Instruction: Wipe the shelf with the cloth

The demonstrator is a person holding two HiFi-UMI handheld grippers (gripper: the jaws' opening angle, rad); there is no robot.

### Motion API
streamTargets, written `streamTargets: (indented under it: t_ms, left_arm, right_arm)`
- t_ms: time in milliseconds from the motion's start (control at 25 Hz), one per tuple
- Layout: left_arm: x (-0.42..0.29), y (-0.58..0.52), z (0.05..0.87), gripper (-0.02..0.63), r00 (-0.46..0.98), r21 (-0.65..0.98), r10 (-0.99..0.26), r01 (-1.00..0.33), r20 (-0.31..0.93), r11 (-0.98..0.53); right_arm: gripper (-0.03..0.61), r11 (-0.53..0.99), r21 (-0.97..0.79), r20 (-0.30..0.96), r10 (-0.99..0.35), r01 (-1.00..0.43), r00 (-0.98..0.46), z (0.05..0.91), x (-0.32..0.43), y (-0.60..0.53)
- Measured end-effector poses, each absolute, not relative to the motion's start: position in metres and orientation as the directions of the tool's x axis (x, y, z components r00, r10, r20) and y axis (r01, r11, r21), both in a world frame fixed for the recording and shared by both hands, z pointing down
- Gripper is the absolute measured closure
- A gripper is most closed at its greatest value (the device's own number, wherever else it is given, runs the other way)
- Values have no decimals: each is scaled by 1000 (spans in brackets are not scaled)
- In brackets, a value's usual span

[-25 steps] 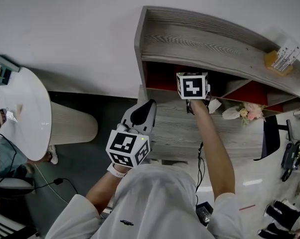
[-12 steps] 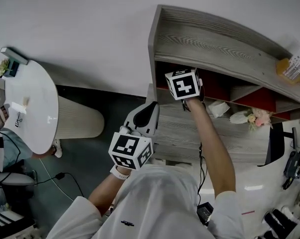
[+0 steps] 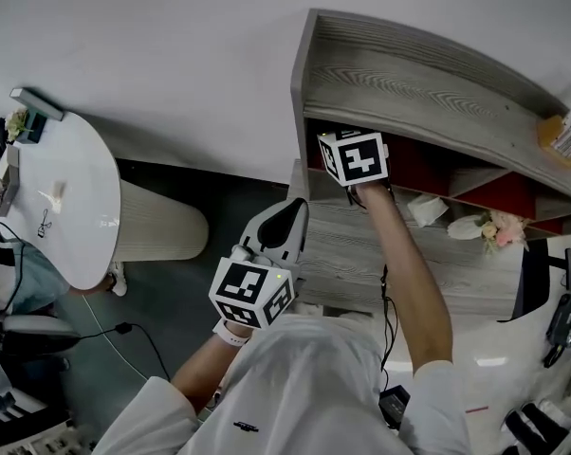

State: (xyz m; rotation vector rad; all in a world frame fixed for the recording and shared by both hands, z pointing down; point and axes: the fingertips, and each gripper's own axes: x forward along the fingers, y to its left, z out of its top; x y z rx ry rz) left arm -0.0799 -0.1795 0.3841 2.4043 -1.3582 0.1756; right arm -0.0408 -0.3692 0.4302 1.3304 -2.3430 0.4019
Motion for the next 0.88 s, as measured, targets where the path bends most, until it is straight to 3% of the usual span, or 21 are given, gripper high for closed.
streamTargets:
  t_ms: [480,880]
  left_arm:
    - [-76,-176,377,607,525,270,-808,-846,266,-461]
    - [-83,-167,379,607,525,274,-808,-845,268,-459]
  right_arm:
    - [506,495,12,28,-869,-869,-494,335,-42,-360]
    - [511,564,91,-140,-809,-821,-571,294,-50,-319]
